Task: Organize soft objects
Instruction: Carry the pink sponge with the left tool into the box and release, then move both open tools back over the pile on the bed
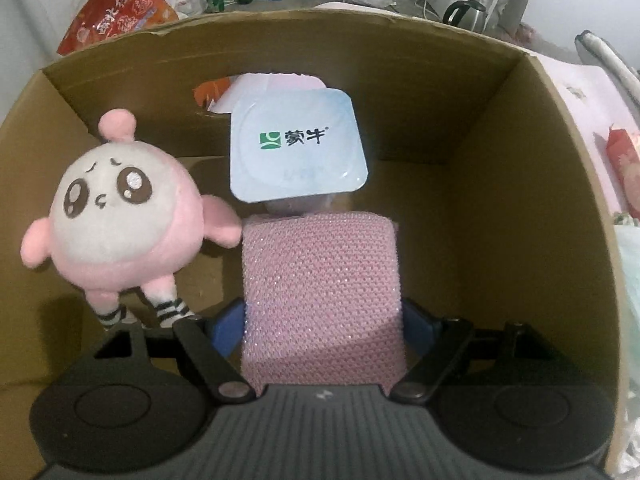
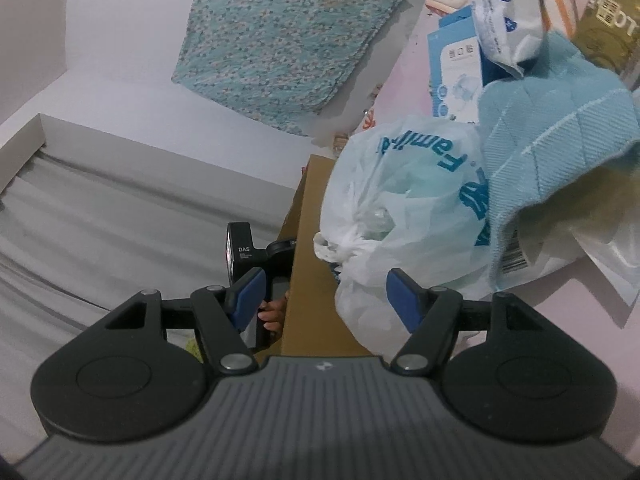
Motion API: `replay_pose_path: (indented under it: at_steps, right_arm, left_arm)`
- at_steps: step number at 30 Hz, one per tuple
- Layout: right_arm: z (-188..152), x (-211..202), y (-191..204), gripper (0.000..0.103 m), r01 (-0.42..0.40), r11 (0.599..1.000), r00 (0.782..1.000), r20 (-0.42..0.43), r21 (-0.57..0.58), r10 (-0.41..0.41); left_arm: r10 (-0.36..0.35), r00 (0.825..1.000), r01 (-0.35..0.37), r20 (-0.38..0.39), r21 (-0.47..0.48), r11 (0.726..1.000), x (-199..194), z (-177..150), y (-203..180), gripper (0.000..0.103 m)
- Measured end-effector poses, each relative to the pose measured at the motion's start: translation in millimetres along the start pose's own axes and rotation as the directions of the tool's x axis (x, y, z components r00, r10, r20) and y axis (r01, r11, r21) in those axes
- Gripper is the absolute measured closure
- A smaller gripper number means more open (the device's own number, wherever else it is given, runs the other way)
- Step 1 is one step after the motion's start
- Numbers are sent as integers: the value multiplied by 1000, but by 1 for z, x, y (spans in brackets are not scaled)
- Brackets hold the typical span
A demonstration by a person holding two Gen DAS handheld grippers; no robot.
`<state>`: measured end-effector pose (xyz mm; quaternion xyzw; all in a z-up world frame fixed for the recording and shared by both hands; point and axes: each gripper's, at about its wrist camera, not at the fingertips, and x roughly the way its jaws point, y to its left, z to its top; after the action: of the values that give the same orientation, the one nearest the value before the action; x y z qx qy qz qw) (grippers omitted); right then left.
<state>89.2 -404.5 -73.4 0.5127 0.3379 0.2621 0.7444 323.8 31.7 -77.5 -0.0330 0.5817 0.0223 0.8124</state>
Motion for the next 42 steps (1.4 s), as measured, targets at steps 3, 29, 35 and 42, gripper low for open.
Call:
replay_pose_path:
  at_steps: [3, 29, 35, 42]
  right_arm:
    - [0, 1, -4, 35, 4, 1000, 1000, 0, 11, -4]
    - [-15, -8, 9, 33, 21, 1000, 1000, 9, -23, -21]
    - [-22, -26, 11, 32, 80, 995, 996, 44, -60, -78]
    - [-31, -45, -2, 32, 162, 985, 986, 47, -59, -160]
  left_arm:
    - [11, 1000, -11, 15, 12, 1000, 1, -2, -2, 21]
    - [-37, 997, 43, 71, -100, 994, -65, -31, 34, 11]
    - [-99, 978, 111, 186, -53, 992, -125, -64, 21, 11]
    - [-224, 915, 215, 334, 65, 975, -196, -118, -10, 8]
